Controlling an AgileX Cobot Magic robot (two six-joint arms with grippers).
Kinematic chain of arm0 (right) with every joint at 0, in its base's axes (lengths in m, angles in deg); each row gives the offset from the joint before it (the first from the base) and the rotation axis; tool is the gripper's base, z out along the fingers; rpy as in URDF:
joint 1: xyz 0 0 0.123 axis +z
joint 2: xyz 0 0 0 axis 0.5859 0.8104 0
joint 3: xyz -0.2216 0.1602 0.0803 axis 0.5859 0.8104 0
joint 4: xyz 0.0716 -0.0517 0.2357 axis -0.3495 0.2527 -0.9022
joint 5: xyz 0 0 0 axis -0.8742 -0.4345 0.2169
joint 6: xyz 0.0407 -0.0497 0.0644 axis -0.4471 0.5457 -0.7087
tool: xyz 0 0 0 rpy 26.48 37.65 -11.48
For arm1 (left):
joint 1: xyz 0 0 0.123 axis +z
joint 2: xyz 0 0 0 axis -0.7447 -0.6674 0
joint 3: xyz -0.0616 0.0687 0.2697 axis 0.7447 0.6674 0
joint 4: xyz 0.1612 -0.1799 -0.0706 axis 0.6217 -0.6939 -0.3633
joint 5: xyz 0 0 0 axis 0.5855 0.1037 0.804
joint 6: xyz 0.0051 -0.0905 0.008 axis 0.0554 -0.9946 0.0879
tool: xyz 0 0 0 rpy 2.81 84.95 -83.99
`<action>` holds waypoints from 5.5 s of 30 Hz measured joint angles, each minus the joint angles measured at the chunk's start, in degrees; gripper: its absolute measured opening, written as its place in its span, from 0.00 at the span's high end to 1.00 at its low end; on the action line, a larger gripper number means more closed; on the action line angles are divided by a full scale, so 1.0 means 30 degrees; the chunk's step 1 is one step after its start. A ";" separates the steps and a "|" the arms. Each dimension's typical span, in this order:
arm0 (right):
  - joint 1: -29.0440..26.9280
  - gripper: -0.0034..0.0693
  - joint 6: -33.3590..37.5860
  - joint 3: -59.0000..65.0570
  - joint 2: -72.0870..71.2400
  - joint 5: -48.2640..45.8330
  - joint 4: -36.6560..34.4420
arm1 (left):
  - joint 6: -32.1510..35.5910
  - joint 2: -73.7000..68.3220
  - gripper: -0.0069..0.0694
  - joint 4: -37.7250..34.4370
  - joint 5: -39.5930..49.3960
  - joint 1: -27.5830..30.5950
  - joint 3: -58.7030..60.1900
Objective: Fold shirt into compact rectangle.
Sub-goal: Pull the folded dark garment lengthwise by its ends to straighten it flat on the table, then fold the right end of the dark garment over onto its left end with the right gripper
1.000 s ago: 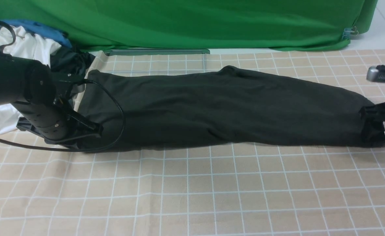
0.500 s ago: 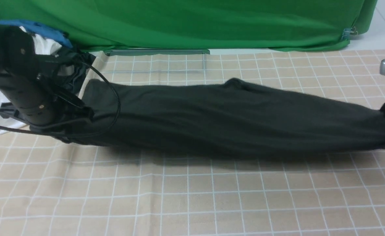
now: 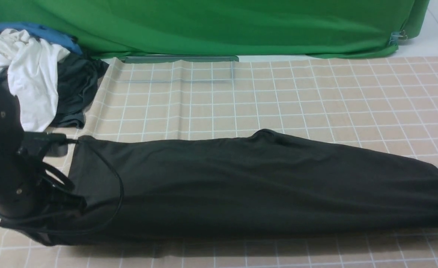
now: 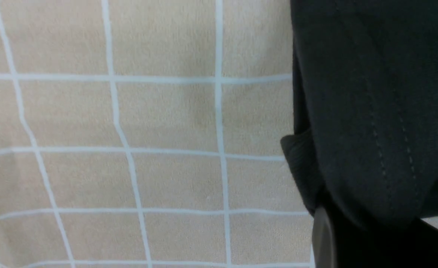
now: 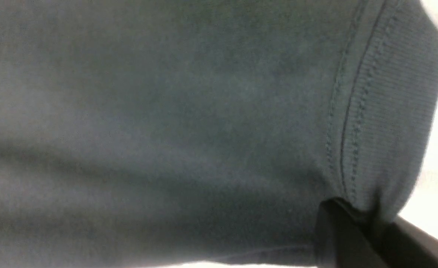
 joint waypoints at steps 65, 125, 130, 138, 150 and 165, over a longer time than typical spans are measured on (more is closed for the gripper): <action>0.2363 0.77 0.1844 -0.2262 0.1293 0.5207 -0.4986 | -0.1636 0.0150 0.89 -0.1339 -0.5733 -0.2102 -0.0814; -0.0653 0.14 -0.0585 0.0678 0.0983 0.4734 -0.1364 | 0.0458 0.9666 0.89 -0.4359 -0.1219 -0.2102 0.1812; -0.0653 0.13 -0.1215 0.0694 0.2366 0.5578 -0.0898 | 0.0458 1.0051 0.89 -0.4359 -0.1145 -0.2102 0.2644; -0.0653 0.42 -0.0719 0.0384 0.3073 0.5154 -0.1677 | 0.0465 1.0191 0.89 -0.4528 -0.1129 -0.2102 0.2649; -0.0653 0.79 -0.0044 0.0607 -0.0608 0.4859 -0.0639 | 0.0513 1.0191 0.89 -0.4648 -0.1166 -0.2102 0.2649; 0.6965 0.79 -0.0843 -0.4219 -0.4088 0.3365 -0.5525 | -0.1391 1.0191 0.89 -0.1954 -0.0139 -0.2102 0.0559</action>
